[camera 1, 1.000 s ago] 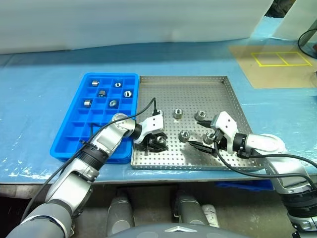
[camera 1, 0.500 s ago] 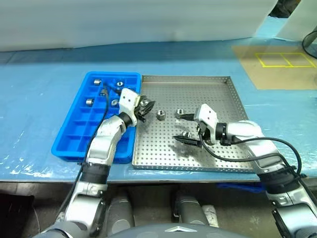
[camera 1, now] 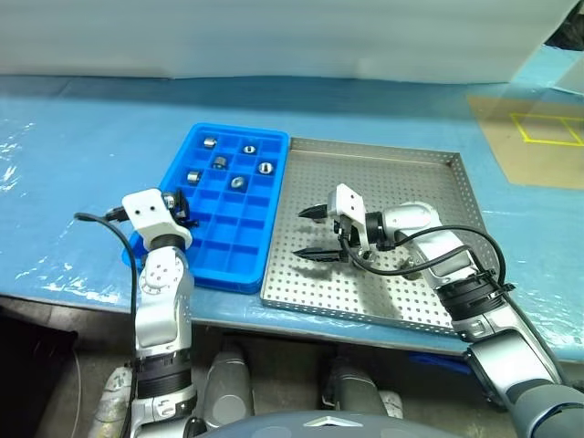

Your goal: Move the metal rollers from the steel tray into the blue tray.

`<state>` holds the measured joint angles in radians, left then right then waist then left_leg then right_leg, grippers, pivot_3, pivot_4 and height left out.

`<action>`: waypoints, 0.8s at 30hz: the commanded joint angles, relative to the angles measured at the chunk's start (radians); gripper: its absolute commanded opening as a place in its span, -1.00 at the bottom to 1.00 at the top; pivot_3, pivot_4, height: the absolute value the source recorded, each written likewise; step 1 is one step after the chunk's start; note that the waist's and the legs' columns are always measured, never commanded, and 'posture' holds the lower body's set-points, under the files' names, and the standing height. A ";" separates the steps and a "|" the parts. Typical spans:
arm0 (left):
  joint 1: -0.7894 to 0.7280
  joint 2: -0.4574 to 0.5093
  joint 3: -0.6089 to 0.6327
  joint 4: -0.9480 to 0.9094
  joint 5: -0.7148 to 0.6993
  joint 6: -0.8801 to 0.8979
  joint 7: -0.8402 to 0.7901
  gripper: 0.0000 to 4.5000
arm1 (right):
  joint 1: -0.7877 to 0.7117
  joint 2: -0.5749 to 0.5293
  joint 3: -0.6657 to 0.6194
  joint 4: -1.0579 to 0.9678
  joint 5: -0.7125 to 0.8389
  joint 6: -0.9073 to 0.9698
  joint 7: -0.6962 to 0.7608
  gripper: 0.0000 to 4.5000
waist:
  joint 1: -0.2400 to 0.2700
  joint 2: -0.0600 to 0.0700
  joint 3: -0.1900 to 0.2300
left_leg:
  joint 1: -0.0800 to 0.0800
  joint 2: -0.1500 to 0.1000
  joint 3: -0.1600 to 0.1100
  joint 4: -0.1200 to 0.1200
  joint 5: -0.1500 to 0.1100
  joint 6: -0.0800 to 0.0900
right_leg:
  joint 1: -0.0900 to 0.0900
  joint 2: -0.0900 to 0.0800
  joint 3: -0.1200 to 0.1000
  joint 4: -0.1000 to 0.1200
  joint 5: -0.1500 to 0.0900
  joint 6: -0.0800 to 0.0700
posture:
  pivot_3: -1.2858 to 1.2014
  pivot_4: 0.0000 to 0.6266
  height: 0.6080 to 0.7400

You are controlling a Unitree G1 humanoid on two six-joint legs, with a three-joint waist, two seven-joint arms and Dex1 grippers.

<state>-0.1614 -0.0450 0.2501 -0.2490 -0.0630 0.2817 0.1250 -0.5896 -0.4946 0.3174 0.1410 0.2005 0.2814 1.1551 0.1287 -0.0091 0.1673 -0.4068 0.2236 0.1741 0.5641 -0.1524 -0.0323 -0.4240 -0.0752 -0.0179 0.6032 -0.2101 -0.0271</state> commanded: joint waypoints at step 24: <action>-0.349 0.186 -0.244 0.278 -0.188 -0.004 -0.562 0.88 | 0.053 -0.040 -0.210 -0.170 0.080 0.120 -0.112 1.00 | 0.005 0.000 0.000 | 0.002 -0.001 0.000 0.001 0.002 -0.003 | 0.000 0.000 0.002 0.003 0.000 0.001 | -0.04 -0.52 1.00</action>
<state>-0.4537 0.1438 0.0374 -0.0313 -0.2224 0.3093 -0.3506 -0.5603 -0.5137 0.1825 0.0560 0.2382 0.3654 1.0798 0.1335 -0.0086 0.1675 -0.4049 0.2228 0.1745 0.5642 -0.1500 -0.0358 -0.4241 -0.0749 -0.0161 0.6062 -0.2097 -0.0264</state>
